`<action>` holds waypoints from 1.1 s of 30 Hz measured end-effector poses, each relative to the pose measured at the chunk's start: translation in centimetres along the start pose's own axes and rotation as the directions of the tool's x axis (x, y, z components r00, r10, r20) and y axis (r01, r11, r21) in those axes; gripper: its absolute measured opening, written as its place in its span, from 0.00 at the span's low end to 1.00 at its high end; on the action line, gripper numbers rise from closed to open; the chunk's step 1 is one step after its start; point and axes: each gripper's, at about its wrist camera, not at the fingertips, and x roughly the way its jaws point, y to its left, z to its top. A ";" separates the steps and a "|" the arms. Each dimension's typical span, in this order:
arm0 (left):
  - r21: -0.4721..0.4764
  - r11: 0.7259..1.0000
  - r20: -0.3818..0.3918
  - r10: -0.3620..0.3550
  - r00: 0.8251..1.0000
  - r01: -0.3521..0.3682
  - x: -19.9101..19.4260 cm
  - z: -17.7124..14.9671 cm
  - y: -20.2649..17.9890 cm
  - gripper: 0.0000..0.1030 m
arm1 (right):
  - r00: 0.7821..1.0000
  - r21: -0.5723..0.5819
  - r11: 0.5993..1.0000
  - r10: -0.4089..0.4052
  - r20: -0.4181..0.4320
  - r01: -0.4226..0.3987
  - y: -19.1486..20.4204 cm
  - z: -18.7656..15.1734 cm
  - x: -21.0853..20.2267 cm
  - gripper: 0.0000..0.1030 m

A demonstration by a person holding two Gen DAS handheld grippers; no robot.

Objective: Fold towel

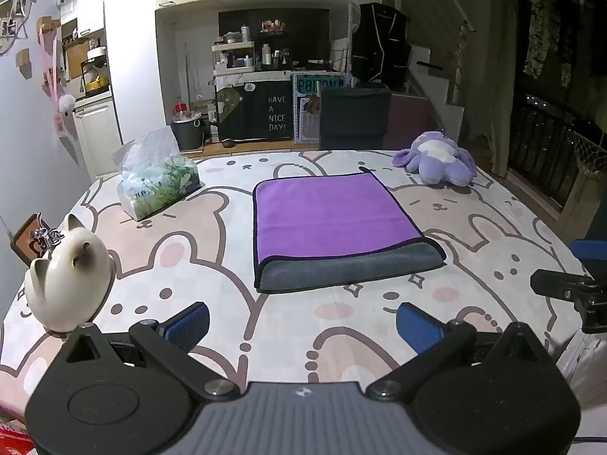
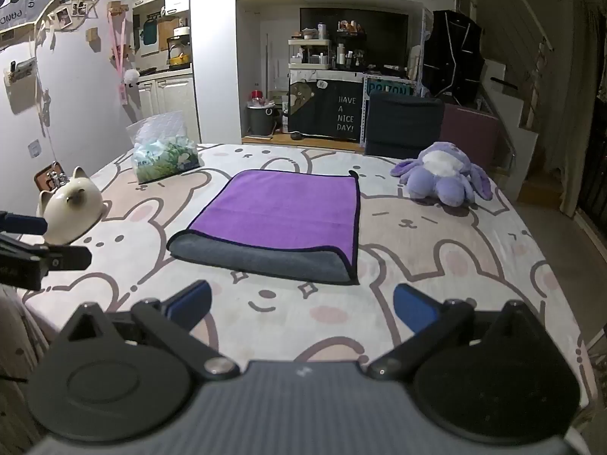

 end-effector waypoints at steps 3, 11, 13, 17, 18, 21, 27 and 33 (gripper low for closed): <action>-0.002 1.000 -0.002 -0.002 1.000 0.002 0.0 0.0 0.0 1.00 | 1.000 -0.001 1.000 -0.001 0.004 0.001 0.0 0.0 0.0 1.00; 0.000 1.000 -0.001 0.001 1.000 -0.001 0.0 0.0 0.0 1.00 | 1.000 0.005 1.000 0.003 0.004 -0.003 -0.1 0.1 0.0 1.00; 0.001 1.000 -0.001 0.002 1.000 -0.002 0.0 0.0 0.0 1.00 | 1.000 0.006 1.000 0.003 0.003 -0.004 -0.1 0.1 0.0 1.00; 0.000 1.000 -0.002 0.001 1.000 -0.001 0.0 0.0 0.0 1.00 | 1.000 0.006 1.000 0.003 0.003 -0.003 0.0 0.0 0.2 1.00; 0.000 1.000 -0.002 0.001 1.000 -0.001 0.0 0.0 0.0 1.00 | 1.000 0.006 1.000 0.003 0.003 -0.003 0.0 0.0 0.2 1.00; 0.000 1.000 -0.003 0.001 1.000 -0.001 0.0 0.0 0.0 1.00 | 1.000 0.006 1.000 0.004 0.003 -0.004 0.0 0.0 0.1 1.00; -0.001 1.000 -0.003 0.002 1.000 -0.002 0.0 0.0 0.0 1.00 | 1.000 0.007 1.000 0.004 0.001 -0.004 0.0 0.0 0.2 1.00; 0.000 1.000 -0.003 0.001 1.000 -0.001 0.0 0.0 0.0 1.00 | 1.000 0.007 1.000 0.005 0.001 -0.005 0.0 0.0 0.2 1.00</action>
